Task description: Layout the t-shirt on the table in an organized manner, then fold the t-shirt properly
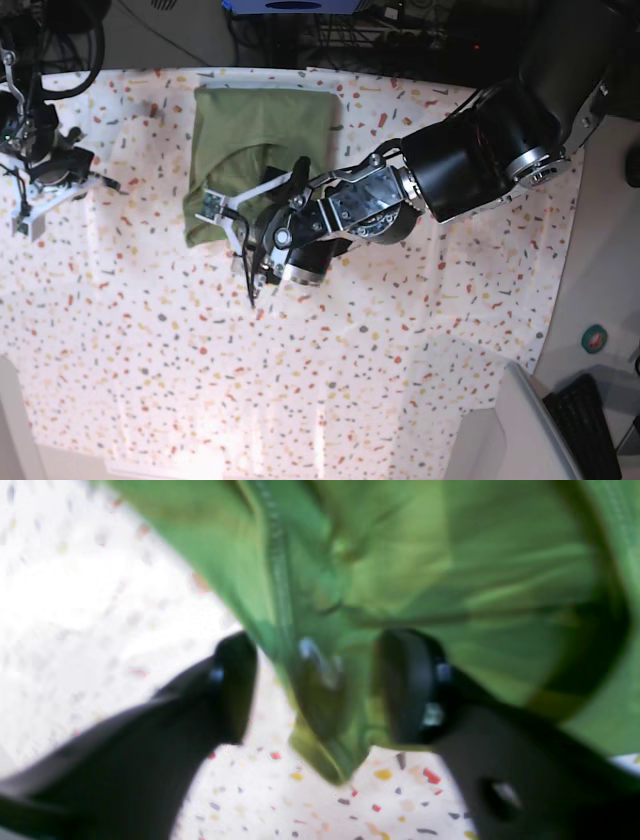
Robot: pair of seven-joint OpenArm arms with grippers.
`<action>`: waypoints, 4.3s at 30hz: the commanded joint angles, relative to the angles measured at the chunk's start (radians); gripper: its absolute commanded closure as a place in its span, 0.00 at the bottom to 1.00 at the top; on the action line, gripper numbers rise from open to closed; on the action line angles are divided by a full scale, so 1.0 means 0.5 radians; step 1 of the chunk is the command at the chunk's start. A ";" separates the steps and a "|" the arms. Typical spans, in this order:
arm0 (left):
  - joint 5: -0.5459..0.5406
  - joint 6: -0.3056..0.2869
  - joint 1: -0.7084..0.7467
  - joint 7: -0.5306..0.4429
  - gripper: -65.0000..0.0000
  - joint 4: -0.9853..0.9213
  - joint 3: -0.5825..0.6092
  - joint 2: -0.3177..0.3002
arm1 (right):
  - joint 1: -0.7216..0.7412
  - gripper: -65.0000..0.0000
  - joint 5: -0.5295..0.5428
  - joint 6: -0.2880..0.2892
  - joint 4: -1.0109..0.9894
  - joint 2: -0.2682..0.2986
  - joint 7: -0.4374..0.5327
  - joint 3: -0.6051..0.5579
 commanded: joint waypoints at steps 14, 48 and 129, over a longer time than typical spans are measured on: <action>-0.011 0.013 0.772 0.291 1.00 1.047 -1.598 0.022 | -0.115 1.00 -0.002 0.008 0.425 0.033 0.033 -0.311; -0.011 0.013 1.744 -0.335 1.00 0.881 -2.059 0.209 | -0.014 1.00 0.001 0.202 -0.287 -0.007 0.665 -1.014; -0.843 0.013 2.272 -0.329 1.00 0.847 -4.026 -0.049 | -0.401 1.00 -0.002 0.622 -0.088 -0.246 0.733 -0.716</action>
